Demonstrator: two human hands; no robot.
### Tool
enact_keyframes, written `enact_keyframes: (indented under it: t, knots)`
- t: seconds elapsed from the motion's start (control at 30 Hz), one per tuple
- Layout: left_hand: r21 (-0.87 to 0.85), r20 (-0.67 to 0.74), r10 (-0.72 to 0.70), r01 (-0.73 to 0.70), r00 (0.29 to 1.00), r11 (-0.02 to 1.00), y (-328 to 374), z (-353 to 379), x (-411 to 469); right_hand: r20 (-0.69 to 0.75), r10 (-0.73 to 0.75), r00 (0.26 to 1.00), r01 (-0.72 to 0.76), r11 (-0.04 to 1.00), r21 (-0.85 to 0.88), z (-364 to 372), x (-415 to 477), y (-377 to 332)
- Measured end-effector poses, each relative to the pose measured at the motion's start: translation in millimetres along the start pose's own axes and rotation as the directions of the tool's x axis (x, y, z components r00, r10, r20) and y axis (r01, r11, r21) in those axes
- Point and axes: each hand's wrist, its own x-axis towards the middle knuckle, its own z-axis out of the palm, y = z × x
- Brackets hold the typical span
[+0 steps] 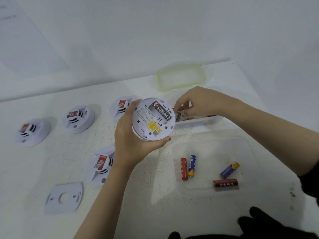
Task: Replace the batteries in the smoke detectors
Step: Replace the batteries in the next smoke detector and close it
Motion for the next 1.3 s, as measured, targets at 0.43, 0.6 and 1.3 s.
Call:
enact_keyframes:
  t: [0.43,0.6,1.3]
  knots:
    - [-0.025,-0.021,-0.017,0.016,1.0,1.0,-3.7,-2.3,-7.8,-0.067,-0.045,0.997,0.047,0.999,0.015,5.2,-0.4,6.8]
    - [-0.042,-0.013,-0.031,0.031,0.999,0.999,-1.1,2.5,-11.9,-0.327,-0.03,0.945,0.139,0.939,0.315,-2.6,-21.0,-4.0]
    - [-0.155,-0.048,0.028,-0.036,0.998,0.987,13.8,-6.4,-18.3,-0.62,-0.366,0.694,0.491,0.87,0.035,39.3,-64.9,-43.5]
